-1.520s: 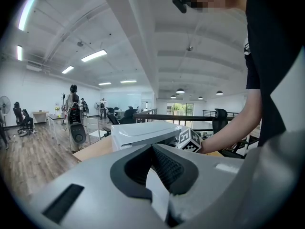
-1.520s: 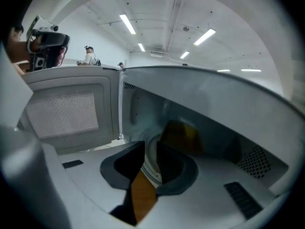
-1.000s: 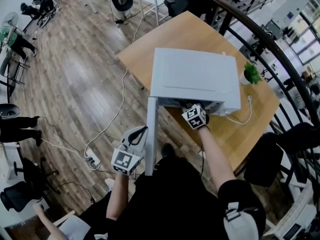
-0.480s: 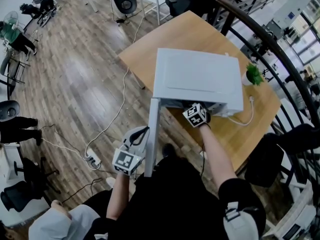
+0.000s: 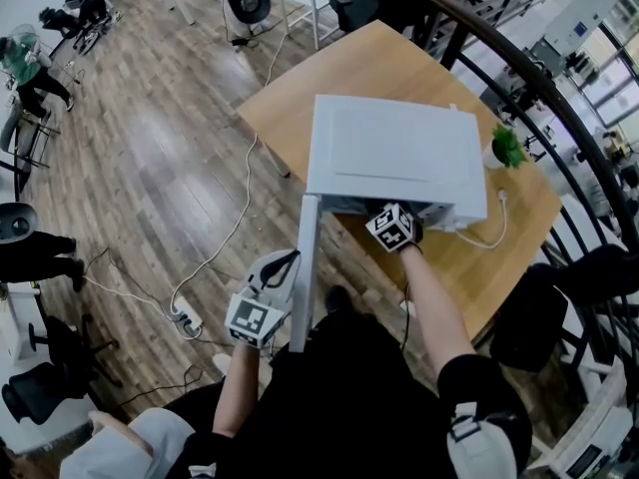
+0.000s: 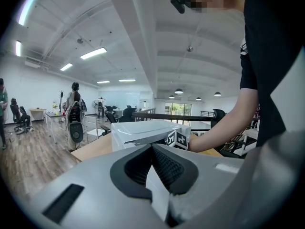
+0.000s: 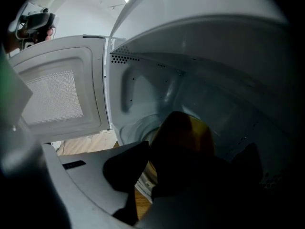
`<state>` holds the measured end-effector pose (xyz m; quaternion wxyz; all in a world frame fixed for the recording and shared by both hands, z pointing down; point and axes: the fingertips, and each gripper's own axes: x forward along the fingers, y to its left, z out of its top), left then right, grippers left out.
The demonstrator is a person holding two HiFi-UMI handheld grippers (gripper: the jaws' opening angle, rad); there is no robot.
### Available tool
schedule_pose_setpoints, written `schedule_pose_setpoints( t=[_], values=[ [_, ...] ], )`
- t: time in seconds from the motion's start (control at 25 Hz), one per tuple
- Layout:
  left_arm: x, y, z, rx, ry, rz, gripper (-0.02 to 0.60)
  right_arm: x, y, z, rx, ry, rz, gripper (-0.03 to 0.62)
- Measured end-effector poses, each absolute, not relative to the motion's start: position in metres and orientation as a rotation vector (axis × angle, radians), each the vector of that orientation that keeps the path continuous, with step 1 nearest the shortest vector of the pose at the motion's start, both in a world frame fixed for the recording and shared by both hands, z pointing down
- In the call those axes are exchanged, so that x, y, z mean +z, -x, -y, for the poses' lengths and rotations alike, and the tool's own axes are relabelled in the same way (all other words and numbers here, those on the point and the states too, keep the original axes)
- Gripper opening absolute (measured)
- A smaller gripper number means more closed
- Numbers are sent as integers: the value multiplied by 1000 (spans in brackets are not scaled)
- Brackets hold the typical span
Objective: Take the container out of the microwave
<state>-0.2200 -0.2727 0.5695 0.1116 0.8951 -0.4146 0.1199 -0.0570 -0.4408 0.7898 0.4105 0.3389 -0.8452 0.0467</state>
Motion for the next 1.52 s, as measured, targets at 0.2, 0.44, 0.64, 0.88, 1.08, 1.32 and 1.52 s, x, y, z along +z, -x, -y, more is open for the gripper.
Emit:
schedule_pose_setpoints(
  t=[0.2,0.44,0.64,0.88,1.08,1.32,1.52],
  values=[
    [569,221,271,353,-2636,1215,2,786,60,437,92,-846,2137,26],
    [568,218,269,355,-2644,1213,2,780,58,432,57,-843,2137,25],
    [567,215,266,353,-2655,1209,2,778,60,421,49,-817,2146,25],
    [560,204,261,345,-2677,1210,2,771,62,407,10,-775,2163,25],
    [554,194,246,332,-2673,1234,2,766,57,385,3,-756,2178,25],
    [552,186,223,338,-2655,1262,2,761,45,362,-4,-739,2187,25],
    [551,175,203,325,-2662,1300,2,763,32,334,-15,-710,2193,25]
  ],
)
